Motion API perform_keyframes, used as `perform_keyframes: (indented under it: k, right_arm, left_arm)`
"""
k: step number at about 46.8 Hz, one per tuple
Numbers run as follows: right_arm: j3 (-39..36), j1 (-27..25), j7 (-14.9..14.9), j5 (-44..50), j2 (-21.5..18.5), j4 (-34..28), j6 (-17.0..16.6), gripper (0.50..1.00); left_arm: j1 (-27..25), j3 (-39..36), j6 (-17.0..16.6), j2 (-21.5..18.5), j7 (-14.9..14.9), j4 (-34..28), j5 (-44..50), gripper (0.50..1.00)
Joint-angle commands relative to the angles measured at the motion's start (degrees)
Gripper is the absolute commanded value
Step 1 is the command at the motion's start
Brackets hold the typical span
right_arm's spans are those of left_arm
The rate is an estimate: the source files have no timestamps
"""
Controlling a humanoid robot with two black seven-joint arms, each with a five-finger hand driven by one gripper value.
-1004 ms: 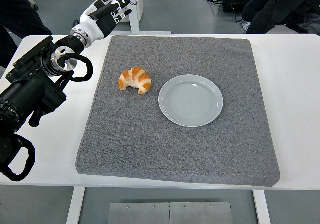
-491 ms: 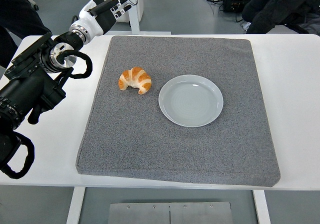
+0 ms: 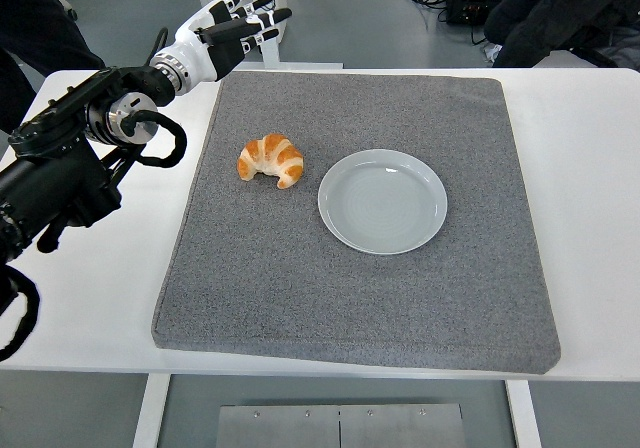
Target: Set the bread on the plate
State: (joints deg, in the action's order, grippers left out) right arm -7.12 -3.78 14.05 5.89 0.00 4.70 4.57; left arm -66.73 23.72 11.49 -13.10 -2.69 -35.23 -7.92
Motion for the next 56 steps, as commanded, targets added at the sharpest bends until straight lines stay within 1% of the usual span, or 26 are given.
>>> perform_keyframes:
  k: [1, 5, 7, 11, 14, 18, 21, 25, 29, 37, 42, 56]
  right_arm:
    - [0.0, 0.0, 0.0, 0.0, 0.0, 0.0, 0.0, 1.0]
    - [0.0, 0.0, 0.0, 0.0, 0.0, 0.0, 0.0, 1.0]
    - [0.0, 0.0, 0.0, 0.0, 0.0, 0.0, 0.0, 1.0]
    - [0.0, 0.0, 0.0, 0.0, 0.0, 0.0, 0.0, 1.0]
    - [0.0, 0.0, 0.0, 0.0, 0.0, 0.0, 0.0, 1.0]
    - [0.0, 0.1, 0.0, 0.0, 0.0, 0.1, -0.1, 1.0]
    - [-0.2, 0.1, 0.0, -0.1, 0.0, 0.4, -0.2, 1.0]
    - [-0.1, 0.0, -0.1, 0.0, 0.0, 0.2, -0.2, 1.0]
    - [0.0, 0.0, 0.0, 0.0, 0.0, 0.2, -0.1, 1.0]
    - [0.0, 0.0, 0.0, 0.0, 0.0, 0.2, -0.1, 1.0]
    - [0.0, 0.0, 0.0, 0.0, 0.0, 0.2, -0.1, 1.0]
    - [0.0, 0.0, 0.0, 0.0, 0.0, 0.1, -0.1, 1.0]
  left_arm:
    - [-2.1, -4.4, -0.2, -4.2, 0.6, -5.8, -2.7, 0.98]
    - [-4.5, -8.8, -0.1, -8.9, 1.5, -11.3, -5.3, 0.98]
    - [-6.2, -11.4, -0.1, -11.2, 2.2, -13.4, -6.6, 0.98]
    - [-9.4, -16.1, 0.3, -14.8, 3.1, -16.5, -8.9, 0.98]
    - [-11.3, -18.8, 0.7, -16.7, 3.1, -18.2, -11.1, 0.98]
    - [-13.3, -19.8, 1.1, -18.1, 3.1, -20.3, -15.1, 0.98]
    - [-13.5, -19.9, 1.2, -19.4, 3.1, -23.5, -18.7, 0.98]
    - [-13.3, -19.9, 0.4, -21.4, 3.1, -28.5, -24.8, 0.98]
    - [-12.8, -20.1, -0.2, -22.2, 3.2, -32.0, -32.2, 0.98]
    - [-11.4, -20.0, -1.5, -22.8, 3.0, -32.8, -46.4, 0.98]
    - [-10.4, -20.1, -1.4, -22.9, 2.9, -32.8, -49.8, 0.98]
    - [-5.0, -20.1, -1.8, -21.8, 2.3, -32.0, -56.0, 0.974]
